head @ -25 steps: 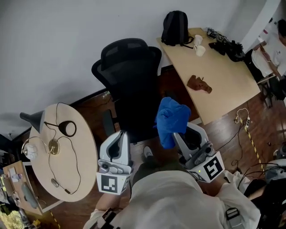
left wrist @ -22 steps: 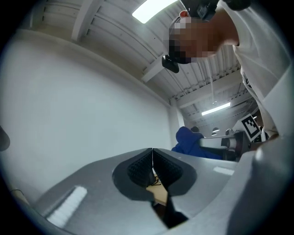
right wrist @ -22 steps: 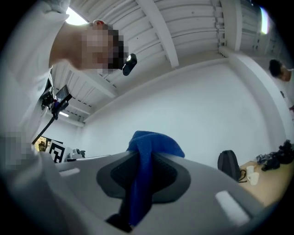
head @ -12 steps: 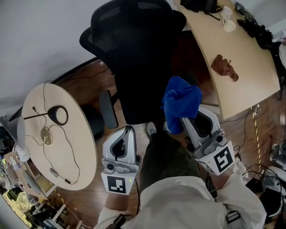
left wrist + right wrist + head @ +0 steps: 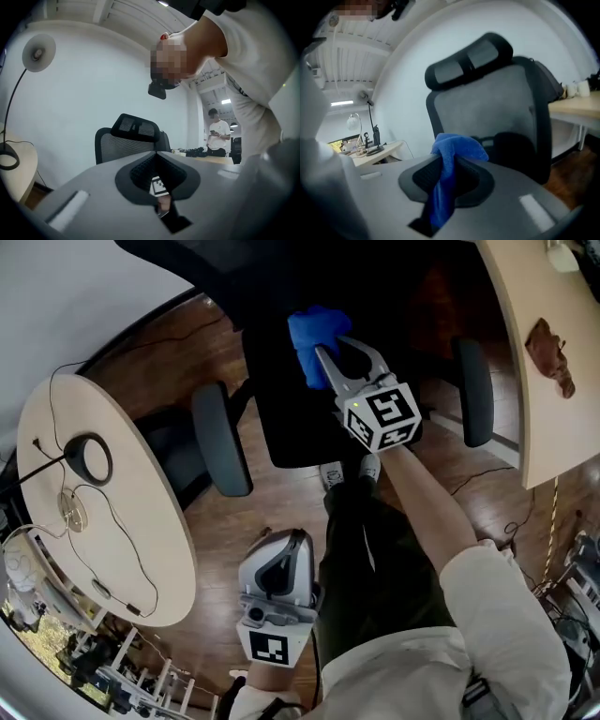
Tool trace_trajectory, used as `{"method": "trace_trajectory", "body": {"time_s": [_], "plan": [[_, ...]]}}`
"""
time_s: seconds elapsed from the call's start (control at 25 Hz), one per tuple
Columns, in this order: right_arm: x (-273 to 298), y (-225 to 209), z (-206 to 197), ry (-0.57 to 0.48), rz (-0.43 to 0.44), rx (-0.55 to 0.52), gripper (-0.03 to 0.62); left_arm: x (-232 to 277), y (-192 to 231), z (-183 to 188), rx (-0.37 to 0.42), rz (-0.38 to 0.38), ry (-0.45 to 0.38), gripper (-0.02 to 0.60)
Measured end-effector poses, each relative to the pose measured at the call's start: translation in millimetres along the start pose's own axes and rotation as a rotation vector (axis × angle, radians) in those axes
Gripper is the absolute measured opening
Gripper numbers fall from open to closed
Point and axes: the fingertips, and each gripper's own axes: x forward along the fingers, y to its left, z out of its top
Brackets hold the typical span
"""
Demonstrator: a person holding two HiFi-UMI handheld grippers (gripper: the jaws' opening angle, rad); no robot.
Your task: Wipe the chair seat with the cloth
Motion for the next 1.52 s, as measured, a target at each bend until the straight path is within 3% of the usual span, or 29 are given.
{"method": "trace_trajectory", "body": {"time_s": [0.2,0.36,0.6,0.72,0.96,1.08,1.16,1.24,1.4,1.52], "plan": [[113.1,6.5,-170.8,0.314,0.016,0.125,0.071,-15.3,11.8,-7.6,0.01,0.017,-0.001,0.055],[151.5,13.7,-244.3,0.444,0.01,0.139,0.071,-28.2,24.7,-22.6,0.008,0.042,0.011,0.055],[164.6,-15.9,-264.4,0.492,-0.035,0.181,0.071,-30.3,27.8,-36.1,0.007,0.054,0.029,0.055],[133.5,-78.6,-260.0,0.487,-0.121,0.174,0.071,-27.5,24.7,-39.1,-0.003,0.041,0.036,0.055],[13.6,-249.6,-242.6,0.512,-0.409,0.176,0.07,-16.6,17.1,-33.4,-0.025,0.028,0.02,0.055],[-24.3,-291.4,-226.4,0.5,-0.5,0.216,0.07,-10.7,10.6,-30.0,-0.03,0.009,0.017,0.055],[-22.5,-281.5,-215.9,0.474,-0.473,0.236,0.069,-8.3,6.1,-28.9,-0.029,-0.004,0.019,0.055],[-4.5,-241.4,-211.4,0.438,-0.388,0.252,0.071,-5.5,1.1,-26.2,-0.028,-0.018,0.018,0.055],[48.9,-93.6,-224.5,0.389,-0.133,0.301,0.071,1.1,-8.4,-14.1,-0.032,-0.032,0.008,0.055],[81.4,21.8,-269.0,0.474,0.031,0.321,0.071,2.0,-10.8,-11.4,-0.03,-0.027,-0.003,0.055]]}}
